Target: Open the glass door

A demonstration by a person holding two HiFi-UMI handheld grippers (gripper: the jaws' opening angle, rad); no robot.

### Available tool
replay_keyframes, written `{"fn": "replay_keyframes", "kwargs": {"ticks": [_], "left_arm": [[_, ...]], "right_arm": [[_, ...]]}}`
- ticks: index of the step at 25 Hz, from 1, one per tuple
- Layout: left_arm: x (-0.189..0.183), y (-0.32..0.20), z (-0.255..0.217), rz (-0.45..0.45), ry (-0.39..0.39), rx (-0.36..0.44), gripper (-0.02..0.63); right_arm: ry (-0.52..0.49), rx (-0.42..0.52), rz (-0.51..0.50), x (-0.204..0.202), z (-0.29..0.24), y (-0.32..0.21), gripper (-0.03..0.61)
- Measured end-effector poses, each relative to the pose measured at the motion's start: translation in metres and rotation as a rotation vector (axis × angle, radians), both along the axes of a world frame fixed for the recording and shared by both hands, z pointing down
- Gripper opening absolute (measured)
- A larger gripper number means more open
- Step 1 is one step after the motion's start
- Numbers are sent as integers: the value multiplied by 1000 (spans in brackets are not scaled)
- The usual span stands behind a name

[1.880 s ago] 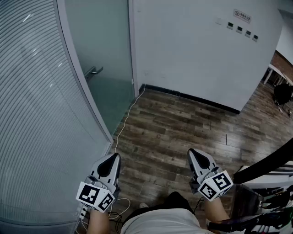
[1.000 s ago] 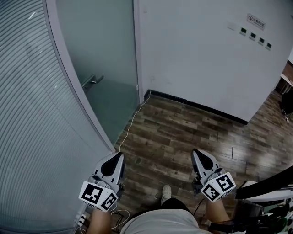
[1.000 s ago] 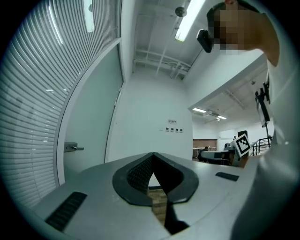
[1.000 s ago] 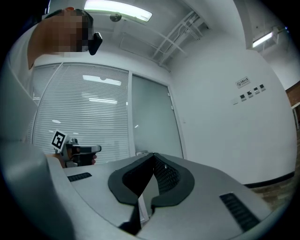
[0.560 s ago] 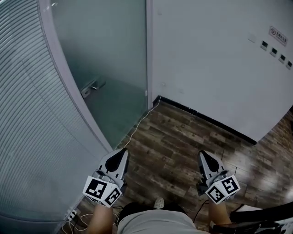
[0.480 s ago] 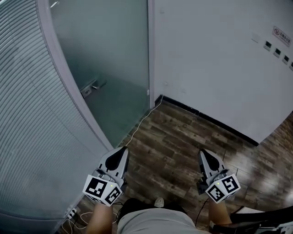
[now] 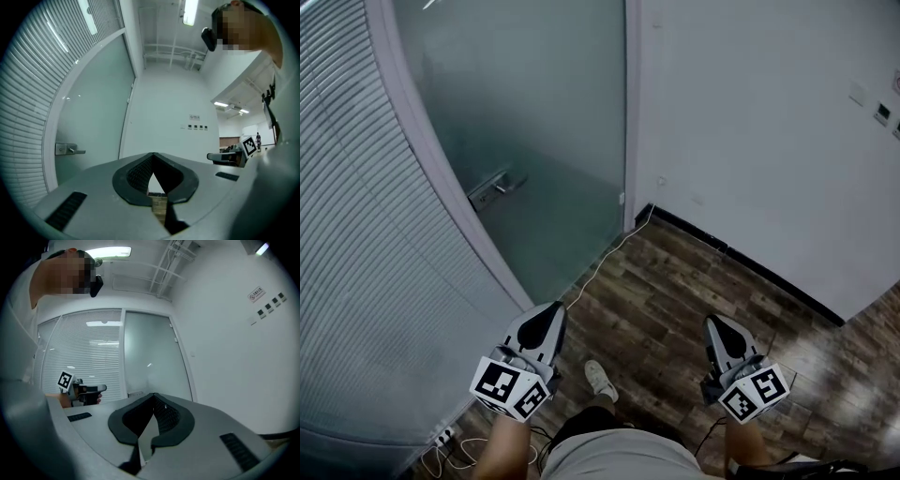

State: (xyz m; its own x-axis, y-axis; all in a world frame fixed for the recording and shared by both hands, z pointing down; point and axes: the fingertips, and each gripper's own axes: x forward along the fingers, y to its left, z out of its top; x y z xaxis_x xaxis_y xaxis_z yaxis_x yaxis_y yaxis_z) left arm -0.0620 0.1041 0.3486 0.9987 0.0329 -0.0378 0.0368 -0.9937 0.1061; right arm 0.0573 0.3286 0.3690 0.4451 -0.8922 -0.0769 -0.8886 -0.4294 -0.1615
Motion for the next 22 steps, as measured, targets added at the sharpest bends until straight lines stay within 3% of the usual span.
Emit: {"fn": "replay_keyframes", "kwargs": {"ticks": [5,11,17,22], "left_arm": [[35,-47,1,-47,15,-7,0],[69,-135,-9,-152,27,-13,0],[89,-217,-19,-224,25,6,0],[90,-252,-19,-285,16,2,0]], "right_arm": [[26,-22,-98,38,1,-63,2],[33,-35,-235,91,-11,-175,2],[34,-10,-325,124,-24,-273,2],[18,-38,-430,132,-17,-334,2]]}}
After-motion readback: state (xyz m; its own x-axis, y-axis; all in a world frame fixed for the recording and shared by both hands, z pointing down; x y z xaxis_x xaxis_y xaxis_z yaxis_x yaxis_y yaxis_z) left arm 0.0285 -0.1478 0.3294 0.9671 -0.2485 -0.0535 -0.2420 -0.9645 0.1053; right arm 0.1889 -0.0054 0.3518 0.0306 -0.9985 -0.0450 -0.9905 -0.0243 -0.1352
